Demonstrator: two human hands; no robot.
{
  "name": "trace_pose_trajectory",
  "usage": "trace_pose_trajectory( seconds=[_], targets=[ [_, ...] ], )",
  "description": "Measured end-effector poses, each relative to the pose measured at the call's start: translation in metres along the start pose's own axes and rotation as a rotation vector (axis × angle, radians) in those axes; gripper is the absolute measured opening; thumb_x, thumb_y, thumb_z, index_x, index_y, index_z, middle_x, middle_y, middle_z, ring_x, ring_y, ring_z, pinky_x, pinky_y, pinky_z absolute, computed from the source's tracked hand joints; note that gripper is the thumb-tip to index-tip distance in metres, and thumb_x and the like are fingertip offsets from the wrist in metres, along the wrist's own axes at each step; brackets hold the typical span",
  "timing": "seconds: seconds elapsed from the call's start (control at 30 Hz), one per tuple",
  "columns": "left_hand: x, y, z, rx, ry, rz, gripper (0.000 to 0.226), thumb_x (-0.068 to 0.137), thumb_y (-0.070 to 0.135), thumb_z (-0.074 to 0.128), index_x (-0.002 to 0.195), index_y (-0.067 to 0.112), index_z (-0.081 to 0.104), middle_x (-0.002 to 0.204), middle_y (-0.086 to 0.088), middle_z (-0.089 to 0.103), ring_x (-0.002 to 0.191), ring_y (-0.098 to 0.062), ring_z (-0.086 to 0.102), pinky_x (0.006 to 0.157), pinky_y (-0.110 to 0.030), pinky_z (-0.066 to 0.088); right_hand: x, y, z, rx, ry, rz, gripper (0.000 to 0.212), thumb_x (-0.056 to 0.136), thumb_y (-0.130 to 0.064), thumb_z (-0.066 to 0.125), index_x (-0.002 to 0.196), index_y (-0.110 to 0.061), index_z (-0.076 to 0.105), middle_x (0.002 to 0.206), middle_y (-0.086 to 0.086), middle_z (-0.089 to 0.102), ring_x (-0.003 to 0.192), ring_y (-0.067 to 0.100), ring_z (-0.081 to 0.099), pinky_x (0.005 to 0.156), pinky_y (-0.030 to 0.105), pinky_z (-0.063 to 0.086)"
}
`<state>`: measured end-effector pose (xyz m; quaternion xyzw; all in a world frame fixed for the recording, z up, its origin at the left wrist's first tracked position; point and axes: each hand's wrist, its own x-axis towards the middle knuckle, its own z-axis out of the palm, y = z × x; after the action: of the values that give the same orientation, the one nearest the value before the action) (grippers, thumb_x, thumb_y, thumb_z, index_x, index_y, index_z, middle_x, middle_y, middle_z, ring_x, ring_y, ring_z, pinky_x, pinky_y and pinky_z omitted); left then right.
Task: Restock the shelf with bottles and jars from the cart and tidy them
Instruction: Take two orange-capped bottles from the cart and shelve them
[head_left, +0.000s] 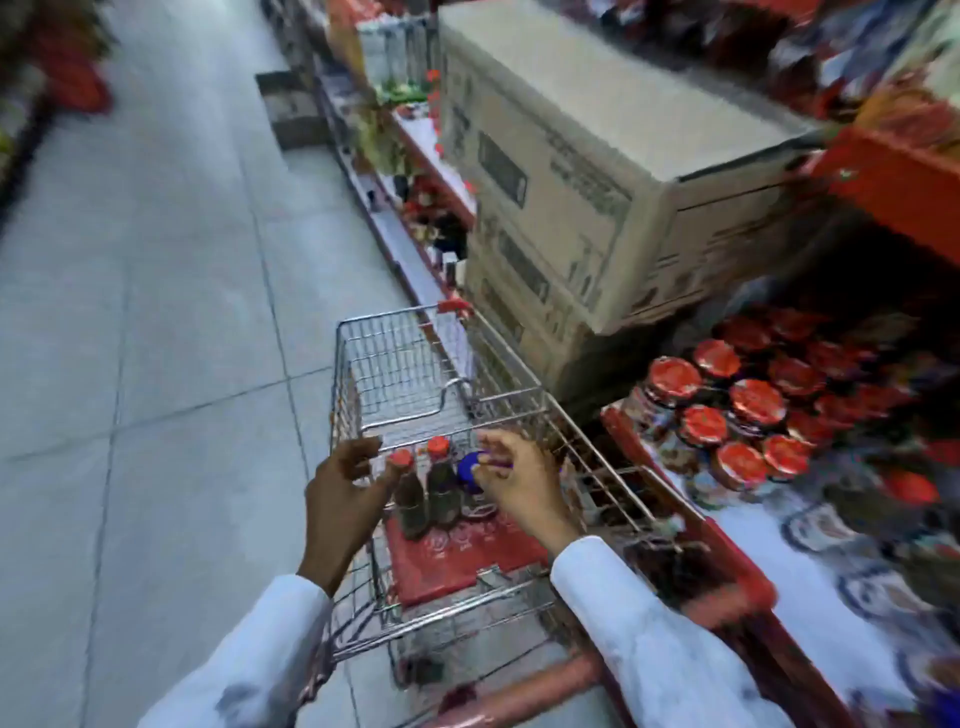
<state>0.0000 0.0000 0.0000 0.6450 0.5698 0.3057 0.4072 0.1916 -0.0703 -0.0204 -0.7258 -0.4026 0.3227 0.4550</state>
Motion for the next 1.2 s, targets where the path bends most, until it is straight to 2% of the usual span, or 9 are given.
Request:
trace_pose_trajectory(
  seconds=[0.1,0.37,0.57,0.63,0.7,0.87,0.97,1.07,1.2],
  targets=[
    [0.009,-0.02,0.008,-0.027,-0.074,-0.1,0.035,0.068,0.026,0.085,0.099,0.022,0.07,0.102,-0.003,0.075,0.094,-0.025,0.071,0.085,-0.038,0.056,0.014,0.004,0.027,-0.047,-0.064,0.065,0.043,0.077,-0.001,0.072,0.119,-0.008,0.064,0.106,0.003,0.069,0.097,0.023,0.067,0.088,0.034,0.058],
    [0.023,-0.028,0.032,0.006,-0.11,-0.124,0.042,0.066,0.012,0.086,0.101,0.022,0.067,0.102,-0.004,0.076,0.091,-0.021,0.072,0.088,-0.04,0.059,0.033,0.012,0.052,-0.163,-0.019,0.124,0.041,0.07,-0.01,0.082,0.109,-0.016,0.069,0.106,0.002,0.076,0.095,0.015,0.07,0.089,0.032,0.057],
    [0.019,-0.018,0.033,0.017,-0.064,-0.104,0.034,0.066,0.006,0.082,0.097,0.013,0.071,0.089,-0.004,0.078,0.082,-0.015,0.073,0.083,-0.033,0.06,0.034,0.019,0.052,-0.07,-0.011,0.15,0.037,0.069,-0.007,0.083,0.101,-0.016,0.067,0.098,0.001,0.077,0.09,0.009,0.072,0.087,0.038,0.06],
    [0.015,-0.01,0.027,0.012,-0.07,-0.076,0.033,0.065,0.006,0.082,0.096,0.012,0.071,0.088,-0.003,0.077,0.082,-0.013,0.073,0.076,-0.022,0.059,0.027,0.013,0.044,-0.014,0.011,0.131,0.037,0.069,-0.005,0.083,0.1,-0.015,0.067,0.097,0.002,0.077,0.09,0.01,0.073,0.086,0.039,0.061],
    [0.008,0.007,0.02,0.018,-0.06,-0.01,0.032,0.064,0.008,0.083,0.093,0.013,0.071,0.083,0.0,0.076,0.079,-0.008,0.071,0.065,-0.004,0.049,0.016,0.002,0.028,0.081,0.05,0.121,0.036,0.069,-0.001,0.082,0.099,-0.014,0.066,0.098,0.005,0.077,0.092,0.014,0.073,0.087,0.039,0.06],
    [-0.015,0.082,0.002,0.015,-0.008,0.174,0.029,0.058,0.012,0.086,0.084,0.019,0.074,0.072,0.008,0.074,0.071,0.001,0.068,0.061,0.004,0.042,-0.028,-0.041,-0.033,0.255,0.187,0.036,0.035,0.069,0.001,0.082,0.095,-0.018,0.069,0.094,0.004,0.077,0.091,0.015,0.074,0.087,0.032,0.06],
    [-0.029,0.121,0.004,-0.005,-0.039,0.272,0.027,0.055,0.017,0.085,0.079,0.023,0.075,0.069,0.013,0.073,0.065,0.002,0.069,0.062,-0.001,0.047,-0.058,-0.064,-0.073,0.284,0.299,-0.023,0.034,0.07,-0.002,0.083,0.095,-0.022,0.071,0.093,0.002,0.078,0.089,0.012,0.075,0.083,0.03,0.06],
    [-0.05,0.16,0.024,-0.086,-0.126,0.335,0.027,0.05,0.024,0.081,0.076,0.027,0.074,0.065,0.01,0.074,0.065,0.0,0.069,0.067,-0.022,0.056,-0.095,-0.08,-0.123,0.307,0.46,-0.067,0.036,0.07,-0.003,0.083,0.099,-0.021,0.073,0.093,0.0,0.079,0.09,0.011,0.075,0.082,0.029,0.06],
    [-0.085,0.208,0.069,-0.187,-0.277,0.426,0.028,0.055,0.017,0.084,0.07,0.035,0.069,0.07,0.023,0.074,0.059,0.006,0.066,0.064,-0.018,0.056,-0.146,-0.083,-0.181,0.278,0.655,-0.083,0.036,0.068,-0.004,0.084,0.097,-0.022,0.074,0.091,-0.006,0.08,0.088,0.006,0.075,0.08,0.025,0.06]
  ],
)
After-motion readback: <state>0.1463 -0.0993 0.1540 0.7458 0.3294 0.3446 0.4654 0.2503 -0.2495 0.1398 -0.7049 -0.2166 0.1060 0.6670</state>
